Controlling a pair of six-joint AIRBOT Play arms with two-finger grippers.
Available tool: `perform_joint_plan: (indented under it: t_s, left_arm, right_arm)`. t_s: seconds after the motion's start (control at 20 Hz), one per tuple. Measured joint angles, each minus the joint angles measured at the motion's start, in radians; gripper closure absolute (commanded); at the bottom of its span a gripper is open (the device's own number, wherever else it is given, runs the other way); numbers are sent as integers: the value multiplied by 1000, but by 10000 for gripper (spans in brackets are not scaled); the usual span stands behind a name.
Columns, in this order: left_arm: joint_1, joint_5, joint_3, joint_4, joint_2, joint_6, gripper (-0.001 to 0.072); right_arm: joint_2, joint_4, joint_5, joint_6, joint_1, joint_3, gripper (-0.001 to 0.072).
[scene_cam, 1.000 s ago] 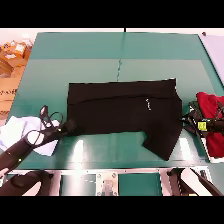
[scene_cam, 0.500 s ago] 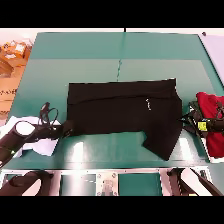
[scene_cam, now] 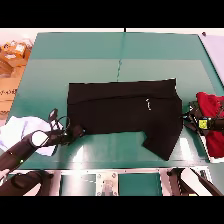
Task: Fold the shirts.
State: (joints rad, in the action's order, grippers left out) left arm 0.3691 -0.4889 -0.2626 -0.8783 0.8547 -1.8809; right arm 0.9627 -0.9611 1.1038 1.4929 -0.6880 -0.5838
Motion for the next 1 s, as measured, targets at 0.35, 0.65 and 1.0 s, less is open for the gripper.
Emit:
perform_joint_plan:
  t_s: [0.35, 0.65, 1.0]
  left_arm:
    - [12, 247, 15, -100, 5, -130, 636]
    - [4, 259, 11, -108, 4, -114, 684]
    - [-282, -6, -50, -119, 4, 159, 684]
  right_arm:
    - [0, 32, -13, 0, 0, 0, 168]
    - [0, 37, 1, 0, 0, -2, 184]
    - [0, -29, 101, 10, -51, -30, 632]
